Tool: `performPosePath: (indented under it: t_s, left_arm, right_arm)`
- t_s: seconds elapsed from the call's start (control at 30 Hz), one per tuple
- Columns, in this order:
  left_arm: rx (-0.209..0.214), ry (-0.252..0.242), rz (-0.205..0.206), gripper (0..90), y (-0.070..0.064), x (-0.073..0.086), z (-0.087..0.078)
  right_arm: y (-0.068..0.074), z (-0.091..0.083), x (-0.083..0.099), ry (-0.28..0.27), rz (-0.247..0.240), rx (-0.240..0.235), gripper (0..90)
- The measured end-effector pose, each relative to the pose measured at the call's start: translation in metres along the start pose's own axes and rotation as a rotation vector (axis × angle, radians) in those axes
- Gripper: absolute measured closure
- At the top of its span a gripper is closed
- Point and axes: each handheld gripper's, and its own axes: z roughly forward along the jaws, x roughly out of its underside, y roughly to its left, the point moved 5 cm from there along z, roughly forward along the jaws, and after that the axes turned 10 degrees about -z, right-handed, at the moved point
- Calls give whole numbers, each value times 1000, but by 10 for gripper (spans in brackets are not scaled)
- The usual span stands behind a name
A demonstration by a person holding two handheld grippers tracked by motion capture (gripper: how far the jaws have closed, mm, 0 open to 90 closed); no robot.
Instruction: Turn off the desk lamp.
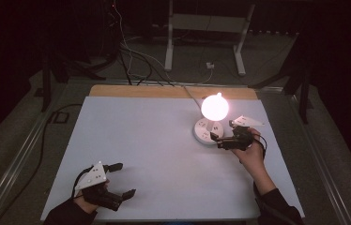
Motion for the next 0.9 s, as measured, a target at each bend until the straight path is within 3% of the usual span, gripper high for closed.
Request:
performPosePath:
  t_s: [0.1, 0.17, 0.27, 0.43, 0.47, 0.6, 0.73, 0.77, 0.9]
  left_arm:
    - [0, 4, 2, 5, 0, 1, 0]
    - [-1, 3, 1, 5, 0, 0, 0]
    - [-1, 3, 0, 5, 0, 0, 0]
    - [-1, 0, 0, 5, 0, 0, 0]
    - [-2, 2, 0, 5, 0, 0, 0]
    - [-2, 1, -2, 4, 1, 0, 0]
    - [-4, 2, -2, 4, 1, 0, 0]
    - [-2, 1, -2, 4, 1, 0, 0]
    - [-4, 2, -4, 4, 1, 0, 0]
  right_arm:
    - [-3, 3, 0, 1, 26, 6, 0]
    - [-3, 3, 1, 25, 51, 1, 81]
    - [-5, 4, 1, 23, 50, 11, 88]
    - [-9, 7, 3, 38, 62, 29, 197]
    - [-11, 9, 4, 50, 75, 41, 265]
    - [-13, 10, 5, 53, 91, 46, 327]
    - [-17, 13, 8, 69, 104, 51, 540]
    - [-17, 14, 9, 75, 108, 43, 553]
    - [-19, 16, 11, 93, 93, 62, 668]
